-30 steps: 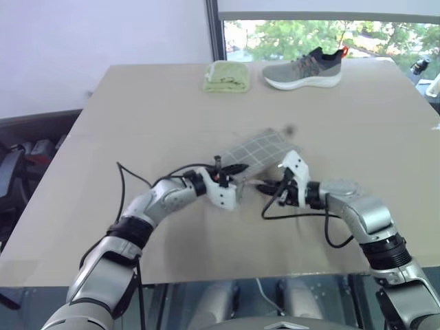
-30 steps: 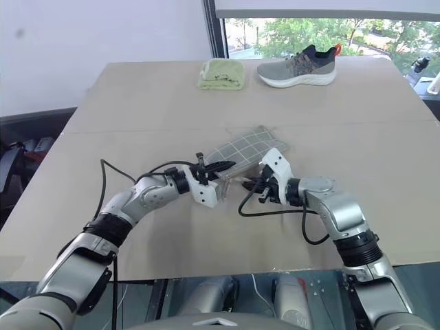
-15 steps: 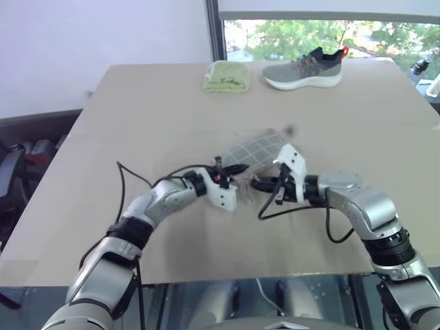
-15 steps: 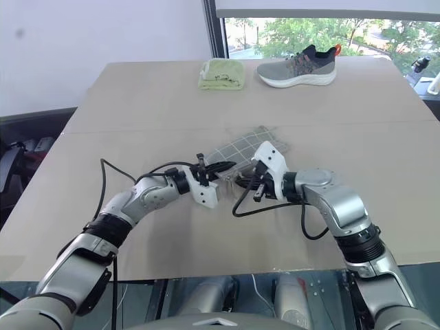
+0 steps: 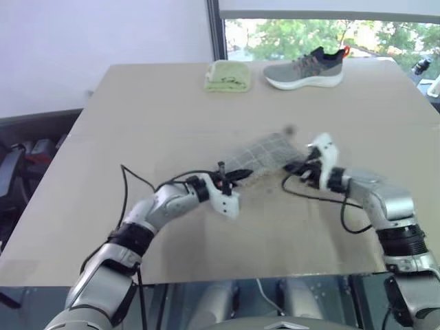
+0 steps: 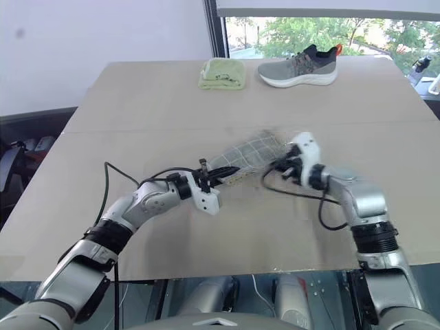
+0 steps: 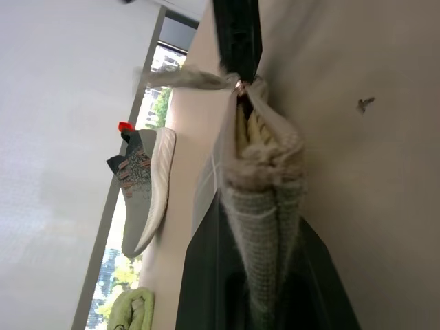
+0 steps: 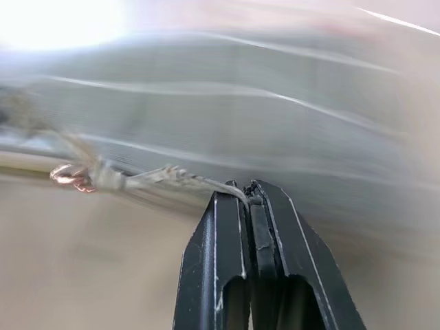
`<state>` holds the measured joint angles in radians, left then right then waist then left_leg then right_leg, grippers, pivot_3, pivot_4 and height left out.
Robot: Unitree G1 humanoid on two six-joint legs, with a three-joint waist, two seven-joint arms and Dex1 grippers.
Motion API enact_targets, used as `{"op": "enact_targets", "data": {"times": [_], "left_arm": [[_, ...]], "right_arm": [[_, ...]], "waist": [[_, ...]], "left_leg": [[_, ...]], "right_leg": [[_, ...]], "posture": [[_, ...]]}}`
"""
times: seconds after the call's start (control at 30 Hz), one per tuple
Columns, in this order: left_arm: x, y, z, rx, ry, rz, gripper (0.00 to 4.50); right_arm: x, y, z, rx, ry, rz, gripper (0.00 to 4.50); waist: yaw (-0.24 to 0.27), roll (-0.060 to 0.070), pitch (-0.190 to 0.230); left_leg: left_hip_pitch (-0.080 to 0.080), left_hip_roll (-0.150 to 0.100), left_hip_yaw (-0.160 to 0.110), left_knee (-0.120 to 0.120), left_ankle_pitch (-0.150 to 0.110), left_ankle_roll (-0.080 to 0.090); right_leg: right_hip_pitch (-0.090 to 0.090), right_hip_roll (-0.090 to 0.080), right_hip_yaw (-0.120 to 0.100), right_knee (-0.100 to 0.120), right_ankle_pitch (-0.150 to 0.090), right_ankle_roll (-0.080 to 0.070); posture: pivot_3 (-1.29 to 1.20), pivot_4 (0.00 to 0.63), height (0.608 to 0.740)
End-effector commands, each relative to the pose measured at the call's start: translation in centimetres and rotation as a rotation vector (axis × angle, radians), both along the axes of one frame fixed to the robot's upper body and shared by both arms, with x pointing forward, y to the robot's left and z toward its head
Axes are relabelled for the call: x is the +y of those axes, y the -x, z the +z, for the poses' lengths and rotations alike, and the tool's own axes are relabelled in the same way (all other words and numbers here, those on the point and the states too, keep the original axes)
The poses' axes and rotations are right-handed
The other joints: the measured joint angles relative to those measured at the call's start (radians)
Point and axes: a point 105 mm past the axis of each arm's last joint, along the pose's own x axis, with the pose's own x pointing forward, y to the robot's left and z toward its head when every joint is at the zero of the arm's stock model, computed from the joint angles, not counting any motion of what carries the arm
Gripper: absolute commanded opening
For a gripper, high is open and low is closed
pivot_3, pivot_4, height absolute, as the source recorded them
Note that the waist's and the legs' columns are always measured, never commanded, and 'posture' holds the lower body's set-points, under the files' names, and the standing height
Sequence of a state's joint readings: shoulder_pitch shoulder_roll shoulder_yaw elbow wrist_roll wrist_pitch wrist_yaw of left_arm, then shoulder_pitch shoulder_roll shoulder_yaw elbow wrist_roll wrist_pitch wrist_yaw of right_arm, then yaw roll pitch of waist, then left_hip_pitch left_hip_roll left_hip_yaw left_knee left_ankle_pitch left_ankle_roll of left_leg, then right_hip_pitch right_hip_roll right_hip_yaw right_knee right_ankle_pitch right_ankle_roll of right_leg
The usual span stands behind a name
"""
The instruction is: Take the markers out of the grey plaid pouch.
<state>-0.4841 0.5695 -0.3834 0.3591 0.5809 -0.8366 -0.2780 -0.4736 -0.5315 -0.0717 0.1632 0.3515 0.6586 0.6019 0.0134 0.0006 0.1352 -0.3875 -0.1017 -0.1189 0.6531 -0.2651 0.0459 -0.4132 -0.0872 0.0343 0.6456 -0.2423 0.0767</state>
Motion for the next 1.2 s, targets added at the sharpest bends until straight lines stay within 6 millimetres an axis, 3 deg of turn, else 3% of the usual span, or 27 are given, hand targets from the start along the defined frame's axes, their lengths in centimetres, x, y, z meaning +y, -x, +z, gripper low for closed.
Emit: {"op": "enact_targets", "data": {"times": [0.03,0.17,0.33,0.5,0.6,0.7,0.8,0.97,1.13,1.2], "left_arm": [[0.7,1.4,0.6,-0.001,0.008,-0.027,0.00],[2.3,1.6,0.8,0.004,-0.001,0.018,0.00],[3.2,1.4,0.4,0.025,-0.009,0.051,0.00],[2.7,1.2,0.7,0.028,0.004,0.048,0.00],[2.6,1.2,0.8,0.032,0.014,0.048,0.00],[2.5,1.2,1.2,0.043,0.044,0.055,0.00],[2.2,1.3,1.8,0.053,0.077,0.055,0.00],[1.9,1.1,2.7,0.068,0.121,0.062,0.00],[1.4,1.3,3.0,0.078,0.129,0.058,0.00],[1.3,1.3,3.0,0.078,0.128,0.056,0.00]], "right_arm": [[-9.2,-0.6,3.5,-0.146,0.064,-0.373,0.12],[-11.7,0.4,3.3,-0.160,0.105,-0.487,0.12],[-10.0,0.6,3.4,-0.162,0.050,-0.404,0.12],[-3.3,2.6,3.1,-0.088,-0.064,-0.035,0.12],[-0.2,4.2,2.9,-0.036,-0.094,0.120,0.96],[2.3,4.5,2.8,-0.059,-0.091,0.186,2.48],[5.3,5.1,2.9,-0.080,-0.119,0.293,2.48],[7.9,5.7,3.0,-0.088,-0.150,0.377,2.48],[9.5,5.6,3.7,-0.110,-0.168,0.428,0.28],[9.8,5.4,3.9,-0.118,-0.172,0.432,0.05]], "waist": [[0.001,0.001,0.000],[-0.028,0.001,0.000],[-0.041,0.001,0.000],[-0.041,0.001,0.000],[-0.034,0.000,0.000],[-0.029,0.000,0.000],[-0.027,0.000,0.000],[-0.026,0.000,0.001],[-0.025,0.000,0.001],[-0.026,0.000,0.001]], "left_leg": [[-0.002,0.000,0.000,0.000,0.000,0.000],[-0.005,0.004,0.001,-0.001,0.000,-0.001],[-0.003,0.003,0.006,0.000,0.000,0.000],[0.001,0.003,0.005,0.000,0.000,0.001],[0.001,0.003,0.005,0.000,0.000,0.001],[0.001,0.003,0.005,0.000,0.000,0.000],[0.001,0.003,0.005,0.000,0.000,0.000],[0.001,0.003,0.004,0.000,0.000,0.000],[0.001,0.002,0.004,0.000,0.000,0.000],[0.001,0.002,0.004,0.000,0.000,0.000]], "right_leg": [[-0.002,0.000,0.000,0.000,0.000,0.000],[-0.006,0.000,0.002,0.001,0.000,0.000],[-0.006,0.000,0.007,0.005,0.000,0.000],[-0.002,0.001,0.006,0.006,0.000,0.000],[-0.002,0.001,0.006,0.005,0.000,0.000],[-0.002,0.001,0.006,0.005,0.000,0.000],[-0.002,0.001,0.006,0.006,0.000,0.000],[-0.002,0.000,0.006,0.005,0.000,0.000],[-0.002,0.001,0.005,0.005,0.000,0.000],[-0.002,0.002,0.005,0.005,0.000,0.000]], "posture": [[0.00,0.150,0.740],[0.00,0.150,0.740],[0.00,0.150,0.740],[0.00,0.150,0.740],[0.00,0.150,0.740],[0.00,0.150,0.740],[0.00,0.150,0.740],[0.00,0.150,0.740],[0.00,0.150,0.740],[0.00,0.150,0.740]]}}
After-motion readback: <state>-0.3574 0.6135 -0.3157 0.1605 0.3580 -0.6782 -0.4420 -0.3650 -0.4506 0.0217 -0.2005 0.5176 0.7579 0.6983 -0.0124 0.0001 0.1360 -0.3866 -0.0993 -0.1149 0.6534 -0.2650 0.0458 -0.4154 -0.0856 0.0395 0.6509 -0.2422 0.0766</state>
